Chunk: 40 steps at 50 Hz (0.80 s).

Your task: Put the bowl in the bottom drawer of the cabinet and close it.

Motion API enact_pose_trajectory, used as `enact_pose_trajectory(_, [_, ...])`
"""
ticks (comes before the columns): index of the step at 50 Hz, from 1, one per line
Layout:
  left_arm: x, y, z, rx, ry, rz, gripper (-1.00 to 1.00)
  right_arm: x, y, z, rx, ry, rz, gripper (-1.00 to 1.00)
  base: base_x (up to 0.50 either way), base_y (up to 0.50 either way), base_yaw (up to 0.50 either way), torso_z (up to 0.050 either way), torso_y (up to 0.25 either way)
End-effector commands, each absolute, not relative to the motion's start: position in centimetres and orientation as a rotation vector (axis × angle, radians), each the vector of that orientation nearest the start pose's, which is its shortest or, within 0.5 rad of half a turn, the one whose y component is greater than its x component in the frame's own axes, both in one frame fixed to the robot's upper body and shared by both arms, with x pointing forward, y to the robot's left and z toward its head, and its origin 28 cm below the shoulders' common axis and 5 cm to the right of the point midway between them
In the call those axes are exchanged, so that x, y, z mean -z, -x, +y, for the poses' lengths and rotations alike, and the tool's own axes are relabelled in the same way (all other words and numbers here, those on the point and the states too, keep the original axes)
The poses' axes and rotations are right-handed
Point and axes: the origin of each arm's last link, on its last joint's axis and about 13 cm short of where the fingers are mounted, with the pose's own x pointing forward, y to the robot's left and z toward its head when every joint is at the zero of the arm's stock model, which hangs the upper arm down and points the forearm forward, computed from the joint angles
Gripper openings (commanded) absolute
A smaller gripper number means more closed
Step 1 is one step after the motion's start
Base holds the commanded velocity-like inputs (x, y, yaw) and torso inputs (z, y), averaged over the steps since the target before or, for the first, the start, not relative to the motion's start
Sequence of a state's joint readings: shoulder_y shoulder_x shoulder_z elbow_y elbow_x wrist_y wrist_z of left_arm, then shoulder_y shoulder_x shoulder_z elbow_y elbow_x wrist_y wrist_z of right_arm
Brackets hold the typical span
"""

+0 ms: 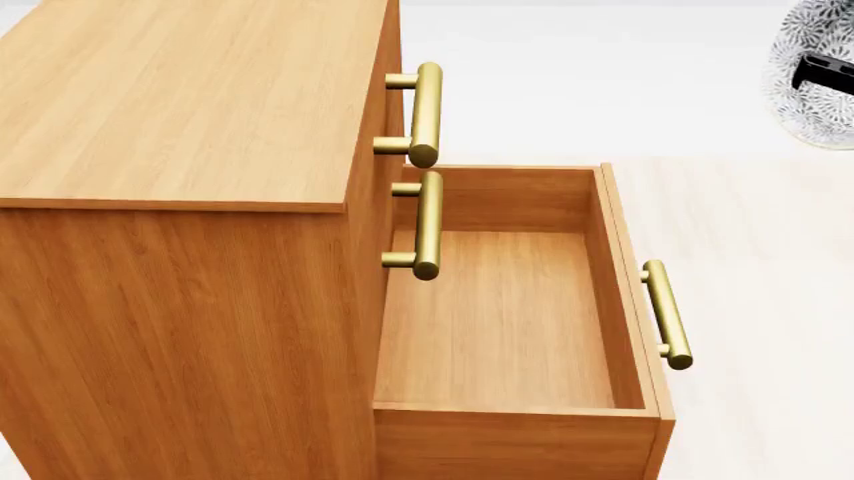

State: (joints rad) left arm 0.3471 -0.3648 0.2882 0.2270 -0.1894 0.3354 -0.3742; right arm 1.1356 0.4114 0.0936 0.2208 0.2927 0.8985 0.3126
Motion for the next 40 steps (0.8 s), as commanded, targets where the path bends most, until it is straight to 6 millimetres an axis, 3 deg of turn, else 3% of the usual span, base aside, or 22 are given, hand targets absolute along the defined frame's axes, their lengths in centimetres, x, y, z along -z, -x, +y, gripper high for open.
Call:
enact_pose_trajectory(1, [-1.9, -12.2, 21.9, -0.007, 0.006, -0.128, 1.00, -30.4, -37.8, -21.2, 0.397, -0.045, -0.052, -1.00, 0.00, 0.00, 0.00, 0.000, 0.000])
enact_pose_trajectory(19, [-1.9, -12.1, 21.9, -0.005, 0.007, -0.129, 1.00, -29.0, -42.7, -18.2, 0.252, -0.038, 0.049, -1.00, 0.00, 0.00, 0.00, 0.000, 0.000])
enact_pose_trajectory(40, [-1.7, -12.2, 21.9, -0.004, 0.004, -0.130, 1.00, -25.9, -43.1, -16.3, 0.154, -0.038, 0.147, -1.00, 0.00, 0.00, 0.00, 0.000, 0.000])
